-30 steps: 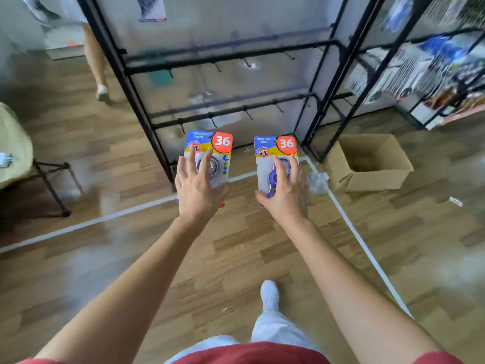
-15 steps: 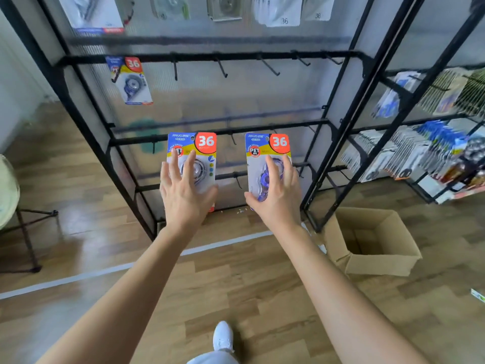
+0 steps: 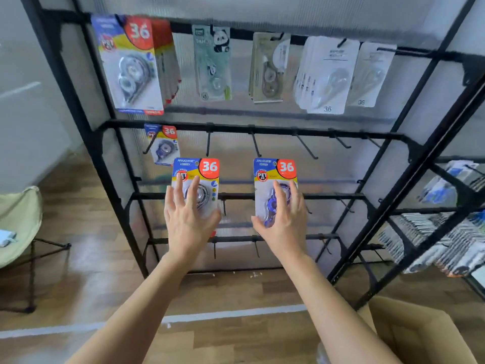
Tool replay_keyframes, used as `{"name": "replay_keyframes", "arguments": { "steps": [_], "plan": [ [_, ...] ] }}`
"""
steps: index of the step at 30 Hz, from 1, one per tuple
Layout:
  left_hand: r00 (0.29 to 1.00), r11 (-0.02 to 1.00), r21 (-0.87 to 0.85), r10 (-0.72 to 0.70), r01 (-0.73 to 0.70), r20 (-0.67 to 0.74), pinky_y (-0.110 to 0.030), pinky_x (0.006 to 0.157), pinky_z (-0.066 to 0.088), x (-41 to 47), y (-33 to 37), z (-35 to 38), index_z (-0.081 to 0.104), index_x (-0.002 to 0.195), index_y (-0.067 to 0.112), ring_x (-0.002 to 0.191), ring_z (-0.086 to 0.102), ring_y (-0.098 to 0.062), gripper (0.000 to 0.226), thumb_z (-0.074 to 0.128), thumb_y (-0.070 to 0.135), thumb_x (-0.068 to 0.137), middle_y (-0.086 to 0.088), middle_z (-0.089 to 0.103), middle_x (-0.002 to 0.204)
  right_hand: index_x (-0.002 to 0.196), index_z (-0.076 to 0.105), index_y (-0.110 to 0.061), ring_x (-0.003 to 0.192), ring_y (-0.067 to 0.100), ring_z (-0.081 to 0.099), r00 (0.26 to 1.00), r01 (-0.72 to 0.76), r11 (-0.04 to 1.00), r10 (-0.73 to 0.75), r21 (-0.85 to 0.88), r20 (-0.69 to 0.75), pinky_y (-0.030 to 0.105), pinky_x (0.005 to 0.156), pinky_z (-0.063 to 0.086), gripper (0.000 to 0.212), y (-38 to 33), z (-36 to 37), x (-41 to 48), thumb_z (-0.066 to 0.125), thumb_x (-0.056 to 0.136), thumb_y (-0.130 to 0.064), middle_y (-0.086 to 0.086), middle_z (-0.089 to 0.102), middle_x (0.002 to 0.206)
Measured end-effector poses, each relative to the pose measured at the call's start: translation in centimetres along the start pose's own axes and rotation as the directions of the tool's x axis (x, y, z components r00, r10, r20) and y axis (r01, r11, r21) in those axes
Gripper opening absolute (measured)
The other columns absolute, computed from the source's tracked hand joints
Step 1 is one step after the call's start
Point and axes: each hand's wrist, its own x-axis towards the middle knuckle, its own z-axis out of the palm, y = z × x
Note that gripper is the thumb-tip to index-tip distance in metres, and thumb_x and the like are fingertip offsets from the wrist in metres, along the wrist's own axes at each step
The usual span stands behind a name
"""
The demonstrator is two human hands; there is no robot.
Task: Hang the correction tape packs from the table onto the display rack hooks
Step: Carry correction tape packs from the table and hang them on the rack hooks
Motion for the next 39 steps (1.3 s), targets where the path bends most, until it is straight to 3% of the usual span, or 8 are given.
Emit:
{"name": "replay_keyframes", "arguments": {
  "steps": [6, 11, 16, 27, 32, 39],
  "plan": [
    [0.995, 0.995, 0.07, -0.072, 0.077, -0.071, -0.055, 0.112, 0.021, 2.0, -2.7, -0.9, 0.041, 0.143, 0.015, 0.143, 0.016, -0.04, 0.074, 0.074, 0.028, 0.078, -0.017, 0.024, 0.155, 0.136, 0.033, -0.017, 0.124, 0.042, 0.045, 0.997, 0.056, 0.996, -0.06, 0.073, 0.047, 0.054, 0.088, 0.048, 0.083, -1.7, 3.9, 2.4, 0.066, 0.067, -0.048, 0.023, 0.039, 0.143],
    [0.973, 0.978, 0.122, -0.145, 0.168, -0.179, -0.049, 0.114, 0.018, 3.8, -5.1, -2.2, 0.04, 0.143, 0.014, 0.143, 0.015, -0.039, 0.073, 0.069, 0.032, 0.078, -0.016, 0.022, 0.156, 0.134, 0.038, -0.014, 0.121, 0.042, 0.048, 0.989, 0.126, 0.98, -0.137, 0.153, 0.062, 0.052, 0.089, 0.049, 0.08, -2.9, 6.4, 3.7, 0.067, 0.067, -0.048, 0.024, 0.043, 0.139],
    [0.972, 0.968, 0.15, -0.18, 0.202, -0.15, -0.045, 0.116, 0.013, 5.5, -6.8, -2.1, 0.032, 0.148, 0.019, 0.145, 0.006, -0.033, 0.077, 0.071, 0.028, 0.082, -0.009, 0.013, 0.159, 0.135, 0.036, -0.015, 0.123, 0.041, 0.046, 0.984, 0.154, 0.974, -0.166, 0.165, 0.063, 0.052, 0.092, 0.048, 0.08, -3.7, 7.9, 4.5, 0.067, 0.07, -0.049, 0.024, 0.041, 0.14],
    [0.996, 0.994, 0.099, -0.03, 0.038, -0.084, -0.055, 0.11, 0.026, 8.3, -12.1, -1.7, 0.042, 0.142, 0.014, 0.14, 0.02, -0.041, 0.078, 0.078, 0.024, 0.074, -0.018, 0.028, 0.153, 0.135, 0.04, -0.011, 0.124, 0.04, 0.045, 0.998, 0.056, 0.995, -0.057, 0.084, 0.016, 0.052, 0.092, 0.047, 0.08, -7.0, 11.1, 4.7, 0.067, 0.07, -0.05, 0.024, 0.042, 0.14],
    [0.999, 0.997, 0.075, 0.039, -0.036, -0.039, -0.051, 0.11, 0.026, 8.0, -14.1, -2.0, 0.032, 0.14, 0.024, 0.138, 0.025, -0.043, 0.076, 0.064, 0.038, 0.073, -0.019, 0.03, 0.151, 0.135, 0.038, -0.012, 0.125, 0.04, 0.045, 1.0, 0.015, 0.998, -0.015, 0.056, -0.004, 0.052, 0.092, 0.047, 0.08, -9.3, 12.5, 4.9, 0.066, 0.071, -0.05, 0.024, 0.041, 0.14],
    [0.995, 0.994, 0.053, 0.095, -0.095, -0.01, -0.056, 0.107, 0.031, 8.0, -15.2, -2.4, 0.03, 0.14, 0.026, 0.135, 0.031, -0.047, 0.078, 0.063, 0.04, 0.071, -0.021, 0.033, 0.15, 0.137, 0.038, -0.013, 0.125, 0.04, 0.044, 1.0, -0.009, 1.0, 0.009, 0.017, -0.011, 0.053, 0.092, 0.049, 0.079, -10.5, 13.1, 5.5, 0.064, 0.072, -0.05, 0.023, 0.039, 0.141]
  ]
}}
